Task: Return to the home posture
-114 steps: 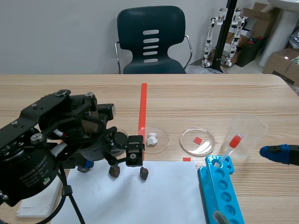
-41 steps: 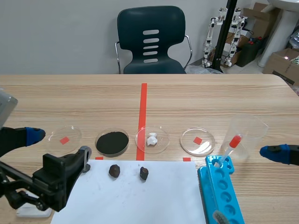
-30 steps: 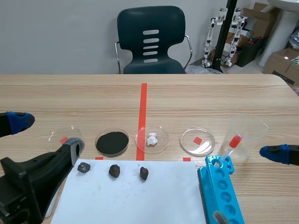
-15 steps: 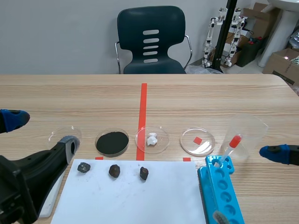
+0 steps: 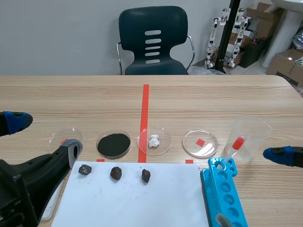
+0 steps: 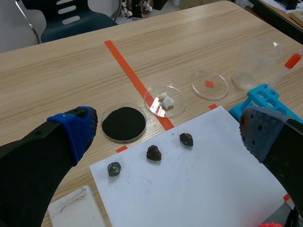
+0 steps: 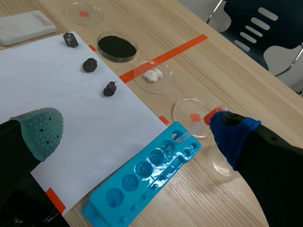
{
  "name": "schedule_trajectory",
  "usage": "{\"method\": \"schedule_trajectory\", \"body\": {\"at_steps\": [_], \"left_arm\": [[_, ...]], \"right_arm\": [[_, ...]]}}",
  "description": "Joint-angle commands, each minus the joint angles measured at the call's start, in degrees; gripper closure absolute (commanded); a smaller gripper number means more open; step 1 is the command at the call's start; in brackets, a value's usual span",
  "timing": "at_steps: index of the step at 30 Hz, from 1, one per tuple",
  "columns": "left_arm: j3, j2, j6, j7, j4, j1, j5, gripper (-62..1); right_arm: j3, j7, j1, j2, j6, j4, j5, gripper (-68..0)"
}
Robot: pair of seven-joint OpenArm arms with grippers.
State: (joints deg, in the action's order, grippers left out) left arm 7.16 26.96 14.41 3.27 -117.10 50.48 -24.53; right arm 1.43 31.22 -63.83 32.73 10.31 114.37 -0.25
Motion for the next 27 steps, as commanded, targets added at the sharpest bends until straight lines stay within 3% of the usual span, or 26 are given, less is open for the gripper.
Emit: {"method": "schedule_trajectory", "body": {"at_steps": [1, 17, 25, 27], "left_arm": [[-0.35, -0.42, 0.37, 0.79, -0.39, -0.02, -0.37, -62.3], [-0.37, -0.42, 0.35, 0.85, -0.39, -0.07, -0.46, -62.3], [-0.37, -0.42, 0.37, 0.81, -0.39, -0.17, -6.36, -62.3], [-0.37, -0.42, 0.37, 0.81, -0.39, -0.17, -6.38, -62.3]], "right_arm": [[0.5, 0.7, 0.17, 0.26, -0.02, 0.55, 0.44, -65.5], [0.5, 0.7, 0.17, 0.26, -0.02, 0.55, 0.44, -65.5], [0.5, 0.7, 0.17, 0.26, -0.02, 0.55, 0.44, -65.5], [0.5, 0.7, 0.17, 0.26, -0.02, 0.55, 0.44, -65.5]]}}
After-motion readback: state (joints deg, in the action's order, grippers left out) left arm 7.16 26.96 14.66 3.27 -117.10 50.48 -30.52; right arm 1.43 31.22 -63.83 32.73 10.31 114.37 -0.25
